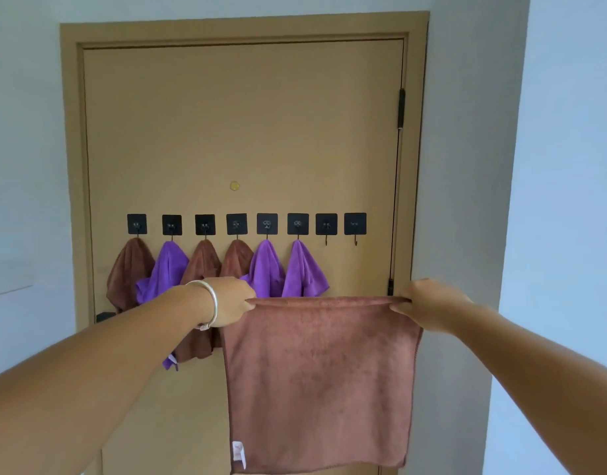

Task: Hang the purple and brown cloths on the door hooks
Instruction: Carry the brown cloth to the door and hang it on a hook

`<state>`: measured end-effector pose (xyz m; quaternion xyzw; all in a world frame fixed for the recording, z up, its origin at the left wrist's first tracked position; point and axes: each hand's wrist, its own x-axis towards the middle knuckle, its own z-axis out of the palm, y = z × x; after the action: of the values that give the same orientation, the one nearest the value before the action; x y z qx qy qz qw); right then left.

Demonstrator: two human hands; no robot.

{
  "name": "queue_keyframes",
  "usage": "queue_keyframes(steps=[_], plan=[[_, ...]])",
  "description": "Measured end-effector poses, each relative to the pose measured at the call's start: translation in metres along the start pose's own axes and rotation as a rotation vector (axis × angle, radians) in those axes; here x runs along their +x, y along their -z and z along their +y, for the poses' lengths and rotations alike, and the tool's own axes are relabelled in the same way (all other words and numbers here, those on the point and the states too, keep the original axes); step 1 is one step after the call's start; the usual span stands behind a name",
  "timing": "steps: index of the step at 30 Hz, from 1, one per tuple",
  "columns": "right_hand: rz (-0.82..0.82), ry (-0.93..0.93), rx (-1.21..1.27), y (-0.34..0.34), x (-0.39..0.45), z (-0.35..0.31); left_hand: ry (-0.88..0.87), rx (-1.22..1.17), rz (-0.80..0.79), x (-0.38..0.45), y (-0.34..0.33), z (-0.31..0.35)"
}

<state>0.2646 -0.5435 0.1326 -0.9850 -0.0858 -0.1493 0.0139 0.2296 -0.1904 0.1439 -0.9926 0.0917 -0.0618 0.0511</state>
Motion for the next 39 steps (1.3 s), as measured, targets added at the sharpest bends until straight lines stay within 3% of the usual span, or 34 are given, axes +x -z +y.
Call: queue_keyframes(steps=[10, 16, 21, 26, 39], plan=[[0.078, -0.061, 0.024, -0.016, 0.124, 0.013, -0.182, -0.083, 0.197, 0.161, -0.006, -0.043], [0.320, 0.069, 0.137, -0.030, 0.183, 0.003, -0.312, -0.068, 0.500, 0.222, -0.016, -0.061], [0.383, 0.203, -0.082, -0.035, 0.214, 0.004, -0.485, 0.109, 0.598, 0.252, -0.027, -0.071], [0.367, 0.322, -0.171, -0.027, 0.248, 0.004, -0.343, 0.030, 0.557, 0.274, -0.024, -0.065], [0.259, 0.124, -0.294, -0.054, 0.301, -0.029, -0.038, 0.283, 0.410, 0.316, -0.002, 0.011]])
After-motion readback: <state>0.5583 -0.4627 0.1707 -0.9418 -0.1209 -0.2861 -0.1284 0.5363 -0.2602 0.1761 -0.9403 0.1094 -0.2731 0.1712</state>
